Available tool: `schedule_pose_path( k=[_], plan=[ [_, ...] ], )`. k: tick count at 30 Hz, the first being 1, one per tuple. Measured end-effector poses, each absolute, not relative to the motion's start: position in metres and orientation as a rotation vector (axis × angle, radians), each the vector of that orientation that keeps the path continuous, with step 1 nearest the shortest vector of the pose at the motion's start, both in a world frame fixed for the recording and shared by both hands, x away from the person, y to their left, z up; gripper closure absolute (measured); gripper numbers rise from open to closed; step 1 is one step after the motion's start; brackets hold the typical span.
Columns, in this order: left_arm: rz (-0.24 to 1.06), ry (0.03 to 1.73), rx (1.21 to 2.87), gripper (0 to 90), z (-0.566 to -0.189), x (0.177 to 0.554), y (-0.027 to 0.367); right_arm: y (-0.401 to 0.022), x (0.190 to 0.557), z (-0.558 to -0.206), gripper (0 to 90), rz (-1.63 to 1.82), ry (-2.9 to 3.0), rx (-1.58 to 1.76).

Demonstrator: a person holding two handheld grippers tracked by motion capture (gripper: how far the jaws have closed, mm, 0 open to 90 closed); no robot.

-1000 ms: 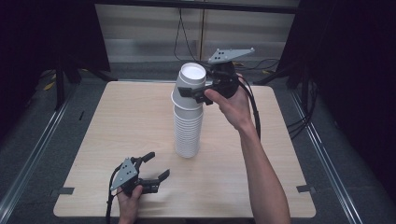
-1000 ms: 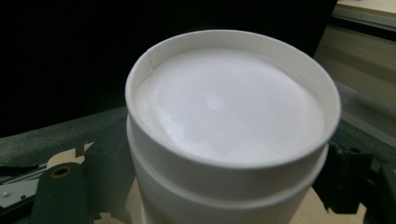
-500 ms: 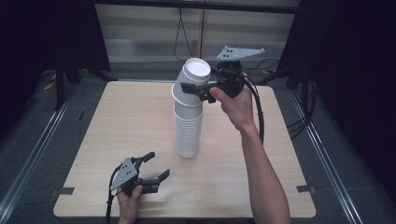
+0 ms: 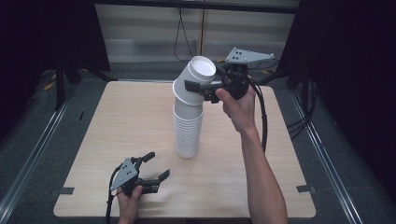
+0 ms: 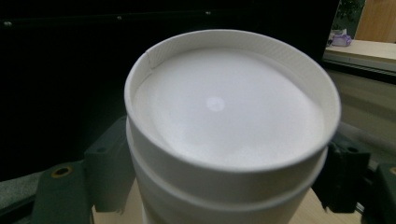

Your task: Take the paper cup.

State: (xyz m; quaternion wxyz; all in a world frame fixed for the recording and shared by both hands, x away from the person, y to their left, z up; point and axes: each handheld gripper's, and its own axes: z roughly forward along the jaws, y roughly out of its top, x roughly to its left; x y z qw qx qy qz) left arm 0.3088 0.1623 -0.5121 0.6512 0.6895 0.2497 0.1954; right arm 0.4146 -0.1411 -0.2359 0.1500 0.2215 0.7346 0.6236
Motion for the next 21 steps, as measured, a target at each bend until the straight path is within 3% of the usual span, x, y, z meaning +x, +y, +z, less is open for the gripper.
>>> schedule_pose_path(
  k=[21],
  plan=[
    [0.447, 0.573, 1.566, 15.6, -0.512, 0.309, 0.162, -0.154, 0.403, -0.231, 21.1, 1.957, 2.024, 0.575]
  ],
)
